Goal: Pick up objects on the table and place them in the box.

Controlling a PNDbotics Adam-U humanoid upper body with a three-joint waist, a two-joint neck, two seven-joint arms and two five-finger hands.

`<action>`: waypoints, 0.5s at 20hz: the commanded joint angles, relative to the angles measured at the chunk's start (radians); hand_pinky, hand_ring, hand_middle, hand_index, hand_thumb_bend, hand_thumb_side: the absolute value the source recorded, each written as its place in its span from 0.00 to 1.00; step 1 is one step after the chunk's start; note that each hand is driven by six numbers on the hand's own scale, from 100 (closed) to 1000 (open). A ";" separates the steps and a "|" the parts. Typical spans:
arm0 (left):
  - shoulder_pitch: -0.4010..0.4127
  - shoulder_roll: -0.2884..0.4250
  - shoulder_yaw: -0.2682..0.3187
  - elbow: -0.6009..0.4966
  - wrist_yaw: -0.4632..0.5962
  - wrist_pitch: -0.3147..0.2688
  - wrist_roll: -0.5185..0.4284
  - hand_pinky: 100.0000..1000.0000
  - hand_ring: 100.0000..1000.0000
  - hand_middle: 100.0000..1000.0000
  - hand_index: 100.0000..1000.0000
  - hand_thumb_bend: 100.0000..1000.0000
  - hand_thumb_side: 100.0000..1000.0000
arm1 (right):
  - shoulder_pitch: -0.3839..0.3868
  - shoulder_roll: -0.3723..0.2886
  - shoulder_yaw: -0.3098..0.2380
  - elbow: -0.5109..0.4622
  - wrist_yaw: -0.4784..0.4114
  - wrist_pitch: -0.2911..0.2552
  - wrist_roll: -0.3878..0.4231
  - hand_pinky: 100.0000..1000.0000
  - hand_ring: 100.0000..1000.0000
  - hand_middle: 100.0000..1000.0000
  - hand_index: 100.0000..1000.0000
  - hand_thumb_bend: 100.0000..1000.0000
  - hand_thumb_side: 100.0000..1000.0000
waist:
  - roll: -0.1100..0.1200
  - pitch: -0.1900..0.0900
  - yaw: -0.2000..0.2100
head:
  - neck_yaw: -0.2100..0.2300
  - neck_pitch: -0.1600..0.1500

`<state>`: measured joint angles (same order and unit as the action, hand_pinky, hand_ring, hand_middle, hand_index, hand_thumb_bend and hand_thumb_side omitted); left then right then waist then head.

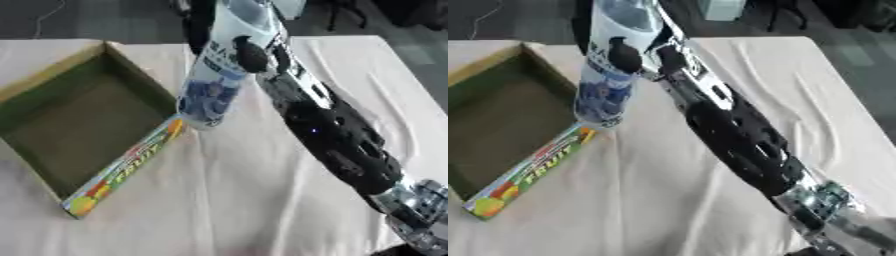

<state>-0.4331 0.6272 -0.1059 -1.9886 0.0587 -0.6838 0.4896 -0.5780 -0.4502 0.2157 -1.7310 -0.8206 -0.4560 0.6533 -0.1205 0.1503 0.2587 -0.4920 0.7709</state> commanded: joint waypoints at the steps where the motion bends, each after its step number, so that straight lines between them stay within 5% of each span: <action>1: -0.026 0.020 0.010 -0.011 0.033 -0.012 0.002 0.69 0.75 0.83 0.83 0.07 1.00 | -0.031 -0.038 0.009 0.011 -0.019 -0.099 0.101 0.00 0.00 0.00 0.00 0.46 0.00 | 0.004 -0.012 0.004 | -0.018 -0.001; 10: -0.090 0.022 0.026 -0.011 0.106 -0.020 -0.030 0.71 0.78 0.83 0.83 0.07 1.00 | -0.075 -0.047 0.024 0.101 -0.042 -0.096 0.163 0.00 0.00 0.00 0.00 0.47 0.00 | -0.004 -0.009 0.030 | -0.037 -0.001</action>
<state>-0.5068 0.6271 -0.0956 -1.9886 0.1509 -0.6965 0.4585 -0.6350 -0.4695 0.2455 -1.6324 -0.8547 -0.4271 0.6821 -0.1317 0.1522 0.2900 -0.5138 0.7710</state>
